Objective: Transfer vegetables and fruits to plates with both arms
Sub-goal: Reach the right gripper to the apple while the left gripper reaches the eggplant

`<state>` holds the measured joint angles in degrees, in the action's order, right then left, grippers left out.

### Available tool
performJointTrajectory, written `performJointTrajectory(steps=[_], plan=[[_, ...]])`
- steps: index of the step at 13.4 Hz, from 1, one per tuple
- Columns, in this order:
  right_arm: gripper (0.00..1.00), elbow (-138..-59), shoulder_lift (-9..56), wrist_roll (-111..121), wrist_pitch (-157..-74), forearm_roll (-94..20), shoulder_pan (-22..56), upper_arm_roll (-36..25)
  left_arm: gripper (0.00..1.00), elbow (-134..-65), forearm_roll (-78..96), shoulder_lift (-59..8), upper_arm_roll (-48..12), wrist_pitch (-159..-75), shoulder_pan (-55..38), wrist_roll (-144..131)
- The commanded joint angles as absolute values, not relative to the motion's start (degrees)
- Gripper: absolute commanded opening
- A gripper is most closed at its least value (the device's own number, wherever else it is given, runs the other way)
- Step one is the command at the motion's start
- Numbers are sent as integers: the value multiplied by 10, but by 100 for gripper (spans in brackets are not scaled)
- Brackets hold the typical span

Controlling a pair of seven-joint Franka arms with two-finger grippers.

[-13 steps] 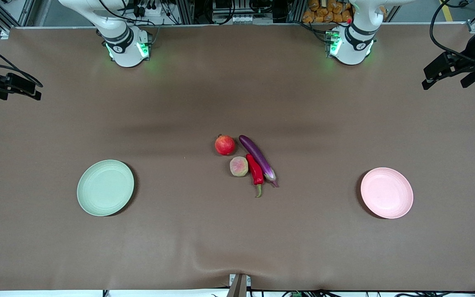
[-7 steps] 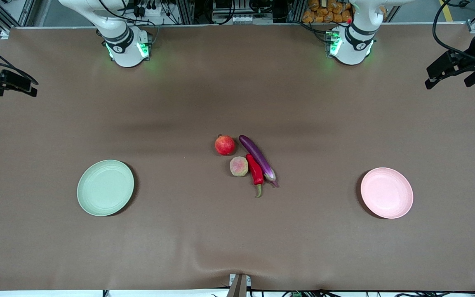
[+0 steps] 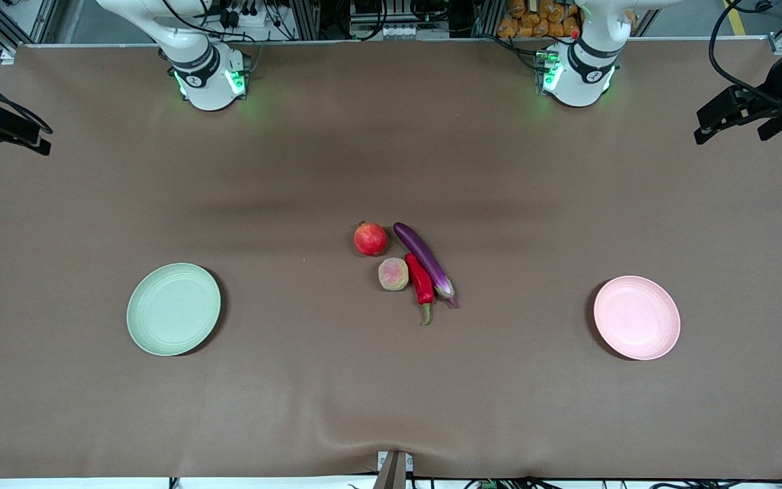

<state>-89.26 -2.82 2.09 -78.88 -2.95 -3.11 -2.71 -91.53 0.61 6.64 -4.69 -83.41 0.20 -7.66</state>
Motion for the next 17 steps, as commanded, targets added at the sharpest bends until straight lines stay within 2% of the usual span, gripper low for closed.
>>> performJointTrajectory(steps=[1, 3, 5, 9, 11, 14, 17], plan=[[100, -887, -24, 20, -795, -25, -34, -23, 100, -901, 6, 47, -53, -822, 4, -78], [100, -887, -21, 20, -809, -26, -34, -23, 100, -904, 18, 22, -64, -827, -3, -132], [100, -888, -21, 20, -805, -25, -34, -23, 100, -909, 23, -8, -101, -856, -4, -199], [100, -892, -1, 19, -807, -33, -14, -22, 100, -945, 21, -65, -182, -969, -5, -325], [100, -889, 47, 18, -819, -80, 3, -22, 100, -960, 14, -105, -213, -1025, -13, -404], [100, -887, 157, 17, -834, -220, -5, -25, 100, -1012, -30, -154, -216, -1118, -55, -469], [100, -887, 269, -3, -907, -327, -3, -25, 100, -1062, -30, -200, -217, -1256, -74, -572]])
